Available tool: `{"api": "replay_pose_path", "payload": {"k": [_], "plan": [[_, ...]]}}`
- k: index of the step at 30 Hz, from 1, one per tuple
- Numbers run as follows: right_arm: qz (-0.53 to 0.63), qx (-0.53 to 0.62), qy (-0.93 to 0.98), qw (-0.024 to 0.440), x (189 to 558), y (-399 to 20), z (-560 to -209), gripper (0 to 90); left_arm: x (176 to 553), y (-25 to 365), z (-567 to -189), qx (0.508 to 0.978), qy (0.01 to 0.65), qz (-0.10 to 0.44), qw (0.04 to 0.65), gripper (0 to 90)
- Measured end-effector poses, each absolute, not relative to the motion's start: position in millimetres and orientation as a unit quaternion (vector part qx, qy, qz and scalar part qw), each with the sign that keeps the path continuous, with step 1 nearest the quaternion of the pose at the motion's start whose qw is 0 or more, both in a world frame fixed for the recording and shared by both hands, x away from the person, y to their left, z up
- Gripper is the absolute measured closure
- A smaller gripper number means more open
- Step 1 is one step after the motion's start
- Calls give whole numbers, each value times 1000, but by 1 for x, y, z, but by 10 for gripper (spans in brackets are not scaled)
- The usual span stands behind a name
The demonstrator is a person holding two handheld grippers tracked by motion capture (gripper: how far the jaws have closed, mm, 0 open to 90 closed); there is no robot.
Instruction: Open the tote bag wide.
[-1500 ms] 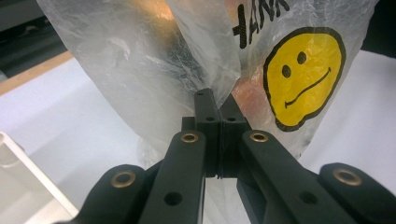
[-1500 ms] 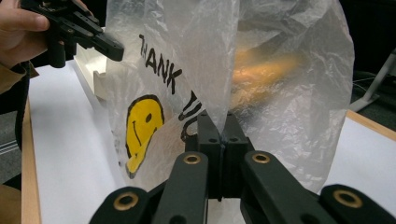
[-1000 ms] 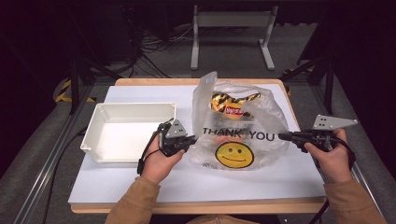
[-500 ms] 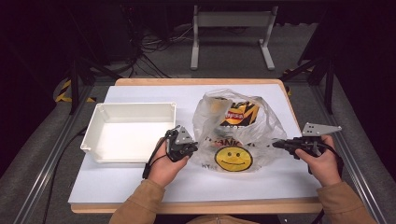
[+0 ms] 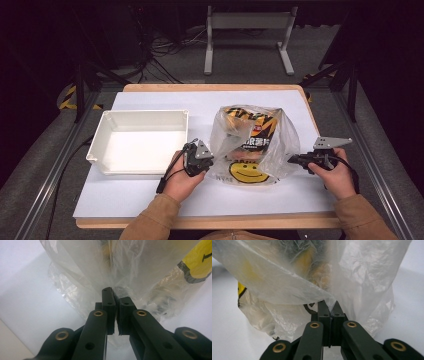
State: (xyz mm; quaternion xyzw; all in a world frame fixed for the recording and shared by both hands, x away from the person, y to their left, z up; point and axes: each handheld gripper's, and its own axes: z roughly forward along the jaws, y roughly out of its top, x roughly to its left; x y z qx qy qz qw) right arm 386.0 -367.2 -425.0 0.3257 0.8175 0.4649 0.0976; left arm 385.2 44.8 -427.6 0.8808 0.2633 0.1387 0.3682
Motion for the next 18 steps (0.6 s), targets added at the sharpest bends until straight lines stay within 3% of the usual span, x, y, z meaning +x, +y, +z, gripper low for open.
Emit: {"api": "replay_pose_path", "payload": {"k": [18], "plan": [[433, 335, 832, 91, 388, -364, -438, 863, 387, 42, -437, 884, 272, 125, 359, 860]]}}
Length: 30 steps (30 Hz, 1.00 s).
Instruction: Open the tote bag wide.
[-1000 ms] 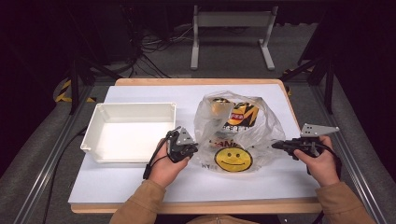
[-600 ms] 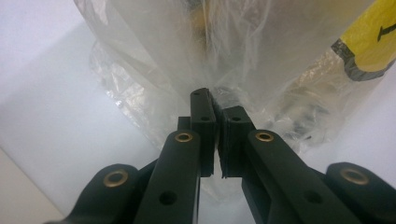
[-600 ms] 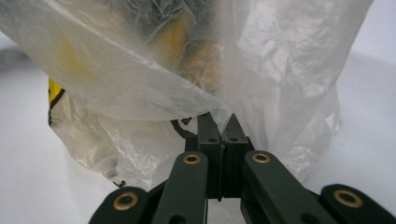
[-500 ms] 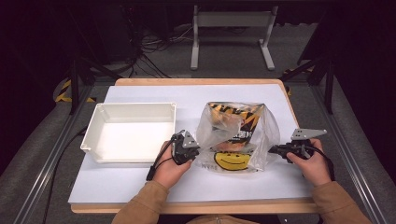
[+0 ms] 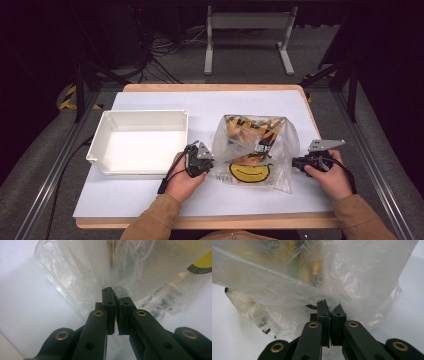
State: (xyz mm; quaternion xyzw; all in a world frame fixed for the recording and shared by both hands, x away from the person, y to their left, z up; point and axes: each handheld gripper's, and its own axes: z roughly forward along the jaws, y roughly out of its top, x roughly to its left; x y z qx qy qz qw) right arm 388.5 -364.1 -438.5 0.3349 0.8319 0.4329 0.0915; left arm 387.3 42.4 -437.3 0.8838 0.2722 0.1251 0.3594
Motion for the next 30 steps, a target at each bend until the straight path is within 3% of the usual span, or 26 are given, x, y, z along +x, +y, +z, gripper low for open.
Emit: {"api": "replay_pose_path", "payload": {"k": [8, 12, 22, 30], "plan": [[449, 332, 823, 102, 381, -371, -422, 767, 386, 42, -436, 884, 269, 120, 363, 846], [478, 333, 805, 110, 371, -378, -406, 621, 384, 44, -433, 881, 272, 115, 370, 828], [516, 311, 788, 127, 355, -385, -365, 544, 378, 47, -425, 870, 273, 112, 395, 754], [540, 291, 776, 144, 357, -373, -330, 419, 374, 49, -417, 862, 271, 115, 412, 688]]}}
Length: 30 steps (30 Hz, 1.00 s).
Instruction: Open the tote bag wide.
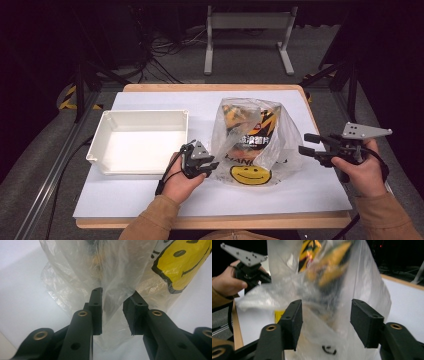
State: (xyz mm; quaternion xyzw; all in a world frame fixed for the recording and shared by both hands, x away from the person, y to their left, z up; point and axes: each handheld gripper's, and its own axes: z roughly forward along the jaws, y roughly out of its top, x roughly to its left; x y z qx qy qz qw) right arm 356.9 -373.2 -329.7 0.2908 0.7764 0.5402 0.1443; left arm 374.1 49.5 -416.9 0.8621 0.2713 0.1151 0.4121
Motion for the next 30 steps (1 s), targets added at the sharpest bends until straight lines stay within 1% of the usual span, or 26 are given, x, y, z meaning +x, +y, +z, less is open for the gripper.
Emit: {"api": "replay_pose_path", "payload": {"k": [2, 6, 11, 14, 16, 22, 28, 30], "plan": [[547, 285, 773, 150, 360, -366, -318, 375, 373, 50, -414, 861, 269, 114, 416, 663], [555, 281, 767, 157, 364, -350, -302, 333, 372, 51, -411, 859, 268, 116, 421, 638], [545, 280, 768, 184, 372, -325, -289, 305, 371, 52, -410, 855, 270, 115, 427, 600], [541, 286, 767, 192, 378, -316, -287, 294, 370, 53, -409, 855, 268, 116, 428, 594], [543, 288, 767, 187, 383, -310, -288, 293, 370, 53, -408, 854, 268, 116, 430, 596], [538, 303, 762, 196, 389, -301, -294, 294, 368, 53, -406, 851, 266, 117, 437, 615], [518, 320, 761, 225, 389, -295, -300, 306, 368, 53, -405, 851, 263, 119, 439, 619], [513, 327, 760, 230, 390, -294, -303, 331, 368, 53, -405, 850, 263, 120, 441, 619]]}}
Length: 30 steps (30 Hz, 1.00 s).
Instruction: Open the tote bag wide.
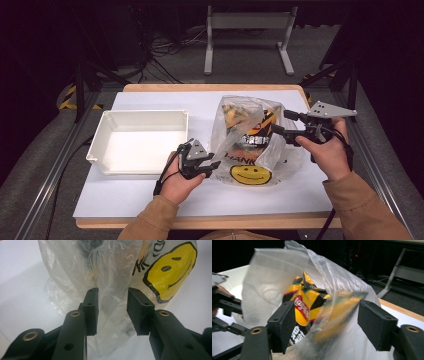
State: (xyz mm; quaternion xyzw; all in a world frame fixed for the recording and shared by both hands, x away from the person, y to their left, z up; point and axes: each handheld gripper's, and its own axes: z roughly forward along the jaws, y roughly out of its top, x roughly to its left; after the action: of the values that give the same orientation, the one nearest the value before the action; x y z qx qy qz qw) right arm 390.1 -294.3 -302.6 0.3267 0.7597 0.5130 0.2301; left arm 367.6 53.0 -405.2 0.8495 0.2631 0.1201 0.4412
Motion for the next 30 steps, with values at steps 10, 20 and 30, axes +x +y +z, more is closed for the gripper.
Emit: {"api": "replay_pose_path", "payload": {"k": [10, 20, 30], "plan": [[485, 329, 772, 246, 393, -302, -301, 718, 367, 53, -406, 850, 261, 121, 442, 624], [490, 320, 773, 244, 397, -311, -291, 900, 368, 54, -405, 848, 261, 127, 444, 671], [502, 316, 765, 249, 407, -321, -269, 900, 368, 55, -404, 845, 261, 135, 446, 676]]}}
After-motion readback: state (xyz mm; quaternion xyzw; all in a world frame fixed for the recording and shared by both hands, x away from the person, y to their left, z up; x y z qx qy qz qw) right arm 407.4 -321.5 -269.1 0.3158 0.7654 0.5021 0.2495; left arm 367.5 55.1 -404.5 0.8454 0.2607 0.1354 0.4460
